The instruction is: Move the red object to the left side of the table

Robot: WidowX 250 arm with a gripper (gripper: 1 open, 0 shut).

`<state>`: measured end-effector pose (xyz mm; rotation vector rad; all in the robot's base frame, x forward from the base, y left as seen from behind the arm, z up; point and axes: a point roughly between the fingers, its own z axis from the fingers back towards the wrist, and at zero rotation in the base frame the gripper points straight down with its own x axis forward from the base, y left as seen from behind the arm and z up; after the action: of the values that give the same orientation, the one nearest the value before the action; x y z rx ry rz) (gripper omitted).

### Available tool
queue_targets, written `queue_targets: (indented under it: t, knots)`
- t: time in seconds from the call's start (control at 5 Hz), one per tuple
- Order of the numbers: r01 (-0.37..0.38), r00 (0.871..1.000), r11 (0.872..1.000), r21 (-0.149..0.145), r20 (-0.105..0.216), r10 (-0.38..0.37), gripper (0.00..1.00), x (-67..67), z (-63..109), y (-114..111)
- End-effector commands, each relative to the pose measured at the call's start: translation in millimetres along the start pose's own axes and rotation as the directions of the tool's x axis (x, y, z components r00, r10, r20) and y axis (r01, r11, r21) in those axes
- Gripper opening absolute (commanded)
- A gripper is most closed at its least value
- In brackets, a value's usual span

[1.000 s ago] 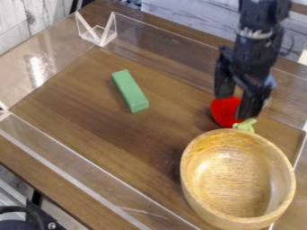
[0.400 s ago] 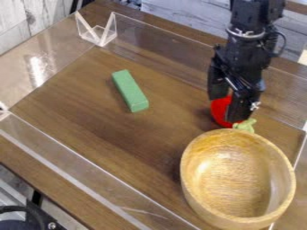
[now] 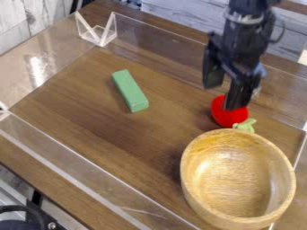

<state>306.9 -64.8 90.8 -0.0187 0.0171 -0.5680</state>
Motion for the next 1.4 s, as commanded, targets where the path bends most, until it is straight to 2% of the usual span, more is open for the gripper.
queue_targets:
  t: [0.0, 0.2, 0.6, 1.0, 1.2]
  knots:
    - [0.037, 0.995, 0.999, 0.029, 0.089, -0.039, 1.00, 7.7, -0.8, -9.5]
    - [0.068, 0.992, 0.997, 0.041, 0.106, -0.072, 1.00, 9.0, -2.3, -5.7]
    - [0.055, 0.994, 0.997, 0.050, 0.094, -0.060, 1.00, 2.9, 7.0, 7.8]
    - [-0.052, 0.993, 0.996, 0.066, 0.110, 0.044, 1.00, 12.9, -6.7, -2.4]
    - [0.005, 0.993, 0.998, 0.070, 0.118, -0.013, 1.00, 18.4, -17.4, -5.9]
